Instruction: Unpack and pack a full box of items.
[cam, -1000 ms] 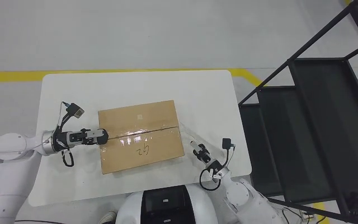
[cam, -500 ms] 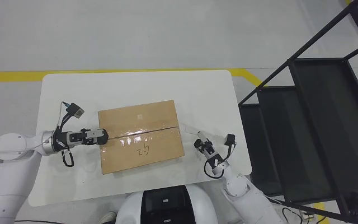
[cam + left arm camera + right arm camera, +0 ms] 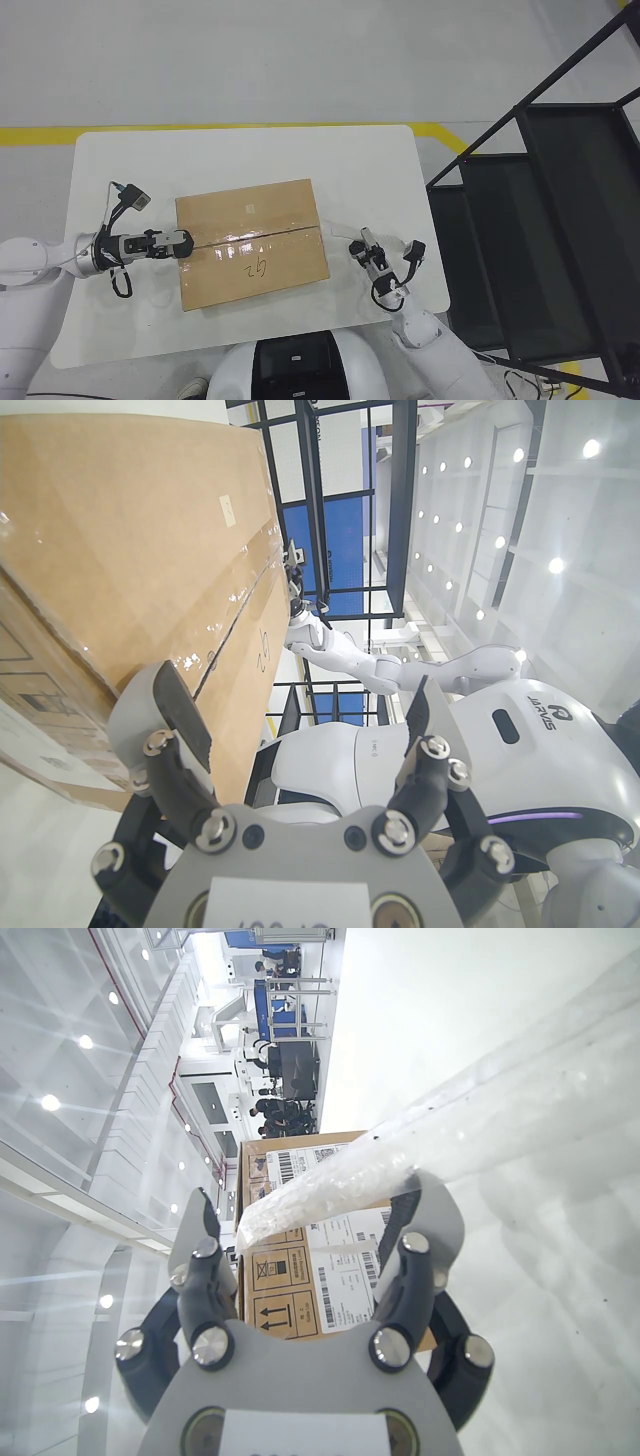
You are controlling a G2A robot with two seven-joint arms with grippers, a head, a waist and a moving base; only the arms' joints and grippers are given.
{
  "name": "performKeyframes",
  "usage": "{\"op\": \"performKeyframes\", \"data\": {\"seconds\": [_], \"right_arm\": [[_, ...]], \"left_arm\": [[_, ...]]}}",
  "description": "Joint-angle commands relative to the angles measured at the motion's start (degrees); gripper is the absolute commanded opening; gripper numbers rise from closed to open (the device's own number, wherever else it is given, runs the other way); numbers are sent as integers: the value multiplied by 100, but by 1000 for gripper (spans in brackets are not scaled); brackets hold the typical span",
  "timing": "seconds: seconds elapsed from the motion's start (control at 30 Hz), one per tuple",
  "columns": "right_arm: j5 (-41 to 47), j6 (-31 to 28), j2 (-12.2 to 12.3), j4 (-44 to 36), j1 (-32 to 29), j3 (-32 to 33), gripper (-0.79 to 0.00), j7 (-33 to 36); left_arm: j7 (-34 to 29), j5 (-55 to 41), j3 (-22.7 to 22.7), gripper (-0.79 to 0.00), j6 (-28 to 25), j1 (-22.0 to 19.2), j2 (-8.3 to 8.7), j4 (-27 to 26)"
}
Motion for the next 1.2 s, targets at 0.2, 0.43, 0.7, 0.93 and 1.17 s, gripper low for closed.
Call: {"op": "performKeyframes", "data": {"seconds": [0.2,0.43,0.7,0.93,1.17], "right_arm": [[-113,-548,-72,186,100,41,-785,-152],[-731,-938,-79,-139,69,344,-785,-590],[-1545,-494,-49,-1135,126,584,-785,-384],[-2248,206,-78,-1560,448,301,-785,262],[-2655,356,-120,-1752,628,2,-785,603]], "left_arm": [[0,0,0,0,0,0,0,0],[0,0,0,0,0,0,0,0],[207,65,21,0,52,74,-6,-128],[286,101,-41,0,103,192,14,-281],[314,97,-100,0,119,247,30,-293]]}}
